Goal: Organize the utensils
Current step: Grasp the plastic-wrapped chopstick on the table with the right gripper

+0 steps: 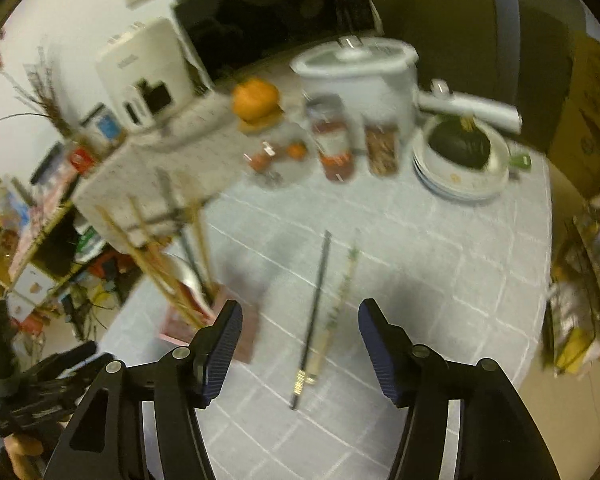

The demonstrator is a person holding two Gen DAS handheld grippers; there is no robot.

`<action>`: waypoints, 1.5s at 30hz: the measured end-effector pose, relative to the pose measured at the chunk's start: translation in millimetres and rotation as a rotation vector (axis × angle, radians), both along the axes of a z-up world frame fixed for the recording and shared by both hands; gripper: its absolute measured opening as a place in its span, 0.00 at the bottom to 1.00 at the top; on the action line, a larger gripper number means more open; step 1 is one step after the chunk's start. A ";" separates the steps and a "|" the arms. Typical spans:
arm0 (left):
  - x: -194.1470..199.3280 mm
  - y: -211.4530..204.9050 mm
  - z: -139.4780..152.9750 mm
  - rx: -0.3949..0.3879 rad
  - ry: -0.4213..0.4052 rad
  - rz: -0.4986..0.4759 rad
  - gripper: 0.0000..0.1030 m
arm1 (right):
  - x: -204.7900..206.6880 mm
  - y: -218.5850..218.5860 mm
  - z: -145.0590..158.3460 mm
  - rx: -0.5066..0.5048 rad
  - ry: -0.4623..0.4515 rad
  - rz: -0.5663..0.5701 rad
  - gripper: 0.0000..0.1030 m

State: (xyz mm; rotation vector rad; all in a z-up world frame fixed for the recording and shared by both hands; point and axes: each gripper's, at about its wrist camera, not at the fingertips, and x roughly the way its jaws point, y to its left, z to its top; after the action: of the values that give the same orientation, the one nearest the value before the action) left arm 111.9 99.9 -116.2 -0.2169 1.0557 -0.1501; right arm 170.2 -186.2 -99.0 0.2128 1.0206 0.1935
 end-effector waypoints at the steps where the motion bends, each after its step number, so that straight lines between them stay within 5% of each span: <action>1: 1.2 -1.6 -1.5 0.003 0.004 -0.002 0.81 | 6.0 -4.2 -10.6 0.001 0.031 -0.007 0.60; 11: 13.6 -9.0 -7.8 0.091 0.001 -0.003 0.81 | 69.5 -17.3 -93.0 -0.025 0.197 -0.029 0.60; 23: 22.5 -5.9 -1.9 0.150 -0.028 0.031 0.81 | 121.1 9.1 -147.3 -0.093 0.223 -0.039 0.43; 27: 22.9 -6.1 -1.7 0.140 -0.027 0.026 0.81 | 125.2 19.6 -147.1 -0.181 0.185 -0.015 0.38; 32: 20.6 -7.0 -1.2 0.146 -0.028 0.017 0.81 | 122.3 17.0 -146.3 -0.220 0.188 0.020 0.12; 39: 13.3 -10.7 5.7 0.125 -0.034 -0.010 0.81 | 95.9 -5.9 -131.1 -0.170 0.213 -0.012 0.09; 45: -1.4 -37.1 17.7 0.116 -0.060 -0.091 0.81 | 50.5 -29.9 -75.2 -0.162 0.144 -0.029 0.09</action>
State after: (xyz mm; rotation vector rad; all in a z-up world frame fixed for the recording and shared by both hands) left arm 110.5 62.8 -98.4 -0.0588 1.0120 -0.1759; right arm 220.8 -216.0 -174.2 0.0955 1.1695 0.0689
